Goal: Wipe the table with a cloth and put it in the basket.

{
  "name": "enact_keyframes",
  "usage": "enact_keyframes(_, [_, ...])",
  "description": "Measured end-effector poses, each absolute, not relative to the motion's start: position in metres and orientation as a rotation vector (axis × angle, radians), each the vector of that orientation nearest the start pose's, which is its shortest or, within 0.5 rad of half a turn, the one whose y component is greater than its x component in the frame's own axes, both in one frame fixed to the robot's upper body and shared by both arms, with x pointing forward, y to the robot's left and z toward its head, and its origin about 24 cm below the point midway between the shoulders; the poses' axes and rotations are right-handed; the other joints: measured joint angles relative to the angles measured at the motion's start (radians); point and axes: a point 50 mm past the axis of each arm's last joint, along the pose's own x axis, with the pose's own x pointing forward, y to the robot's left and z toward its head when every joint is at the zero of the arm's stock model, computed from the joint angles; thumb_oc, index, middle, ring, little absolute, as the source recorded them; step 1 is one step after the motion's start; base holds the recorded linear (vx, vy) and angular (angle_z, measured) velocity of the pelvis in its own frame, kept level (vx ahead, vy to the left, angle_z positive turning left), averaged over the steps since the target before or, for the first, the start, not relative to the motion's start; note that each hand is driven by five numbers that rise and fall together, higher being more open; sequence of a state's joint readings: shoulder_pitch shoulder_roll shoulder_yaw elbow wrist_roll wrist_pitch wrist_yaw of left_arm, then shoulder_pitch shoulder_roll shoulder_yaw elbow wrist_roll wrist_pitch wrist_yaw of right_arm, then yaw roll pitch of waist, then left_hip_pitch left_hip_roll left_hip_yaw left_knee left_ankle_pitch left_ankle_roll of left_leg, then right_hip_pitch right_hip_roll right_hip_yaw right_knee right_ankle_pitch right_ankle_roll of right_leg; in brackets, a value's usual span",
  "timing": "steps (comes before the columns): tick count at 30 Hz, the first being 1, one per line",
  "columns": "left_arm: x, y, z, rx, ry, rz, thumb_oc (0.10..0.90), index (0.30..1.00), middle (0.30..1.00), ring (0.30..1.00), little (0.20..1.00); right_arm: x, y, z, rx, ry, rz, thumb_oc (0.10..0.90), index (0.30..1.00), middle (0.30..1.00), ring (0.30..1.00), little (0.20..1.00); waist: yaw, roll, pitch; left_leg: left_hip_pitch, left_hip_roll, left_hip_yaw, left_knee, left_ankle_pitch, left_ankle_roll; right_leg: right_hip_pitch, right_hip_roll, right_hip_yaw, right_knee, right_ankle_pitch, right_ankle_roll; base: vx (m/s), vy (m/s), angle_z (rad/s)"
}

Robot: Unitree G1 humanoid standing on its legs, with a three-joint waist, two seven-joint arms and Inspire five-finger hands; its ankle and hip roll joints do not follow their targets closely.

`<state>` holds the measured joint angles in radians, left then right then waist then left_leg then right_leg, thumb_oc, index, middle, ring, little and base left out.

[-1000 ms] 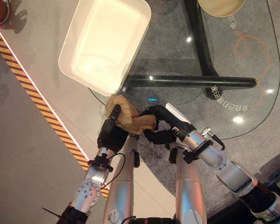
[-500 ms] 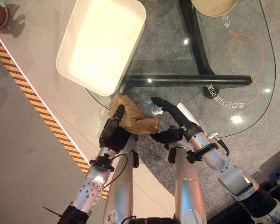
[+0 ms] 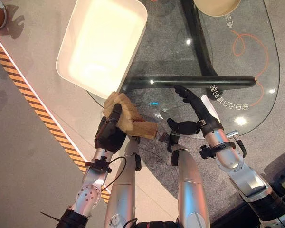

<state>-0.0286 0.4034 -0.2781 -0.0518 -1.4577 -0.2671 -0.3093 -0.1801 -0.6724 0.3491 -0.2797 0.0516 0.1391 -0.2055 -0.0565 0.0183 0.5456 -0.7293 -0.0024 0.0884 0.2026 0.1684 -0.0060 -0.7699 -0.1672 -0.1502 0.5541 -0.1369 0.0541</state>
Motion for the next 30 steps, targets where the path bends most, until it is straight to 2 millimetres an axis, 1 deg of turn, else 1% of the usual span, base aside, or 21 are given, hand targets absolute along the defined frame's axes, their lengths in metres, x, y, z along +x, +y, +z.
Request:
enact_keyframes(1, [0.250, 0.171, 0.079, -1.033, -0.252, -0.380, 0.100, 0.300, 0.300, 0.300, 0.200, 0.265, -0.165, 0.121, -0.598, -0.228, 0.191, 0.800, 0.900, 0.900, 0.900, 0.900, 0.000, 0.000, 0.001, 0.002, 0.002, 0.001, 0.006, -0.012, 0.001, 0.006, 0.002, 0.001, -0.002, 0.000, 0.001, 0.02, 0.052, -0.07])
enact_keyframes(3, [0.250, 0.176, 0.084, -0.983, -0.307, -0.383, 0.100, 0.300, 0.300, 0.300, 0.200, 0.262, -0.168, 0.113, -0.595, -0.184, 0.206, 0.800, 0.900, 0.900, 0.900, 0.900, -0.001, 0.000, 0.001, 0.017, 0.001, 0.011, 0.007, -0.015, 0.002, 0.015, 0.002, 0.012, -0.002, 0.001, 0.003, -0.01, 0.070, -0.09])
enact_keyframes(4, [0.250, 0.177, 0.086, -0.975, -0.320, -0.384, 0.100, 0.300, 0.300, 0.300, 0.200, 0.261, -0.168, 0.112, -0.594, -0.179, 0.211, 0.800, 0.900, 0.900, 0.900, 0.900, -0.001, 0.000, 0.001, 0.018, 0.001, 0.013, 0.007, -0.018, 0.000, 0.015, 0.002, 0.015, -0.002, 0.001, 0.003, 0.02, 0.070, -0.09])
enact_keyframes(7, [0.253, 0.188, 0.102, -0.900, -0.417, -0.378, 0.100, 0.300, 0.300, 0.300, 0.200, 0.264, -0.169, 0.105, -0.592, -0.133, 0.232, 0.800, 0.900, 0.900, 0.900, 0.900, -0.004, 0.000, 0.001, 0.014, 0.002, 0.022, 0.010, -0.023, 0.004, 0.005, 0.003, 0.022, 0.000, -0.003, 0.012, 0.00, 0.062, -0.08])
enact_keyframes(8, [0.254, 0.189, 0.108, -0.878, -0.448, -0.382, 0.100, 0.300, 0.300, 0.300, 0.200, 0.264, -0.170, 0.103, -0.597, -0.115, 0.236, 0.800, 0.900, 0.900, 0.900, 0.900, -0.002, 0.000, -0.001, 0.015, 0.003, 0.023, 0.012, -0.015, 0.003, 0.006, 0.004, 0.025, 0.003, 0.002, 0.006, -0.04, 0.075, -0.02])
enact_keyframes(10, [0.251, 0.195, 0.116, -0.824, -0.493, -0.376, 0.100, 0.300, 0.300, 0.300, 0.200, 0.264, -0.172, 0.097, -0.601, -0.079, 0.246, 0.800, 0.900, 0.900, 0.900, 0.900, -0.005, 0.000, 0.000, 0.013, 0.004, 0.026, 0.022, -0.027, 0.003, 0.006, 0.004, 0.027, -0.001, -0.004, 0.012, 0.06, 0.093, -0.04])
enact_keyframes(11, [0.253, 0.197, 0.121, -0.794, -0.519, -0.372, 0.100, 0.300, 0.300, 0.300, 0.200, 0.264, -0.172, 0.095, -0.603, -0.063, 0.250, 0.800, 0.900, 0.900, 0.900, 0.900, 0.000, 0.001, 0.000, 0.013, 0.005, 0.030, 0.023, -0.022, 0.003, 0.002, 0.005, 0.033, 0.007, -0.001, 0.007, 0.02, 0.085, -0.06])
enact_keyframes(12, [0.254, 0.198, 0.126, -0.779, -0.538, -0.364, 0.100, 0.300, 0.300, 0.300, 0.200, 0.265, -0.171, 0.095, -0.602, -0.061, 0.257, 0.800, 0.900, 0.900, 0.900, 0.900, -0.001, 0.001, 0.000, 0.011, 0.005, 0.031, 0.025, -0.031, 0.002, 0.001, 0.005, 0.035, 0.002, -0.006, 0.013, 0.09, 0.099, -0.05])
enact_keyframes(13, [0.256, 0.199, 0.130, -0.758, -0.549, -0.351, 0.100, 0.300, 0.300, 0.300, 0.200, 0.266, -0.170, 0.095, -0.602, -0.055, 0.261, 0.800, 0.900, 0.900, 0.900, 0.900, 0.000, 0.001, 0.000, 0.010, 0.004, 0.033, 0.025, -0.023, 0.001, -0.003, 0.006, 0.042, 0.010, 0.000, 0.007, -0.05, 0.047, -0.07])
enact_keyframes(14, [0.258, 0.201, 0.133, -0.734, -0.552, -0.316, 0.100, 0.300, 0.300, 0.300, 0.200, 0.268, -0.168, 0.094, -0.605, -0.044, 0.275, 0.800, 0.900, 0.900, 0.900, 0.900, -0.002, 0.001, 0.000, 0.012, 0.003, 0.038, 0.029, -0.034, 0.002, -0.006, 0.005, 0.045, 0.009, -0.008, 0.014, 0.02, 0.078, -0.08])
enact_keyframes(15, [0.260, 0.201, 0.137, -0.723, -0.561, -0.302, 0.100, 0.300, 0.300, 0.300, 0.200, 0.268, -0.166, 0.094, -0.607, -0.038, 0.282, 0.800, 0.900, 0.900, 0.900, 0.900, -0.004, 0.002, 0.000, 0.011, 0.002, 0.040, 0.029, -0.030, -0.001, -0.009, 0.005, 0.048, 0.016, -0.004, 0.011, -0.04, 0.081, -0.08])
enact_keyframes(19, [0.269, 0.197, 0.156, -0.644, -0.608, -0.270, 0.100, 0.300, 0.300, 0.300, 0.200, 0.275, -0.162, 0.097, -0.626, -0.024, 0.301, 0.800, 0.900, 0.900, 0.900, 0.900, -0.006, 0.003, 0.000, -0.010, 0.002, 0.041, 0.029, -0.030, -0.003, -0.034, 0.006, 0.054, 0.021, -0.002, 0.007, 0.04, 0.106, -0.03])
enact_keyframes(20, [0.272, 0.197, 0.158, -0.615, -0.606, -0.246, 0.100, 0.300, 0.300, 0.300, 0.200, 0.279, -0.161, 0.097, -0.637, -0.013, 0.304, 0.800, 0.900, 0.900, 0.900, 0.900, -0.006, 0.003, 0.000, -0.012, 0.002, 0.045, 0.030, -0.028, 0.001, -0.039, 0.006, 0.060, 0.023, -0.002, 0.006, 0.02, 0.073, -0.05])
enact_keyframes(25, [0.281, 0.201, 0.172, -0.537, -0.647, -0.139, 0.100, 0.300, 0.300, 0.300, 0.200, 0.285, -0.157, 0.098, -0.655, 0.004, 0.322, 0.800, 0.900, 0.900, 0.900, 0.900, -0.006, 0.003, 0.001, -0.013, 0.002, 0.060, 0.038, -0.035, 0.001, -0.048, 0.006, 0.078, 0.031, -0.003, 0.008, 0.04, 0.102, -0.07])
enact_keyframes(27, [0.282, 0.208, 0.177, -0.502, -0.666, -0.075, 0.100, 0.300, 0.300, 0.300, 0.200, 0.287, -0.155, 0.098, -0.658, 0.016, 0.330, 0.800, 0.900, 0.900, 0.900, 0.900, -0.010, 0.004, 0.001, -0.017, 0.004, 0.066, 0.053, -0.041, 0.005, -0.053, 0.007, 0.082, 0.039, -0.003, 0.008, 0.08, 0.134, -0.06])
enact_keyframes(28, [0.283, 0.210, 0.178, -0.491, -0.671, -0.058, 0.100, 0.300, 0.300, 0.300, 0.200, 0.288, -0.155, 0.098, -0.659, 0.020, 0.330, 0.800, 0.900, 0.900, 0.900, 0.900, -0.011, 0.005, 0.001, -0.021, 0.005, 0.066, 0.060, -0.054, -0.002, -0.054, 0.008, 0.082, 0.040, -0.007, 0.009, 0.11, 0.128, -0.04])
enact_keyframes(30, [0.286, 0.214, 0.180, -0.467, -0.670, -0.003, 0.100, 0.300, 0.300, 0.300, 0.200, 0.288, -0.156, 0.094, -0.667, 0.052, 0.325, 0.800, 0.900, 0.900, 0.900, 0.900, -0.011, 0.005, 0.001, -0.025, 0.006, 0.068, 0.071, -0.050, 0.004, -0.057, 0.008, 0.087, 0.045, -0.005, 0.007, -0.02, 0.045, -0.02])
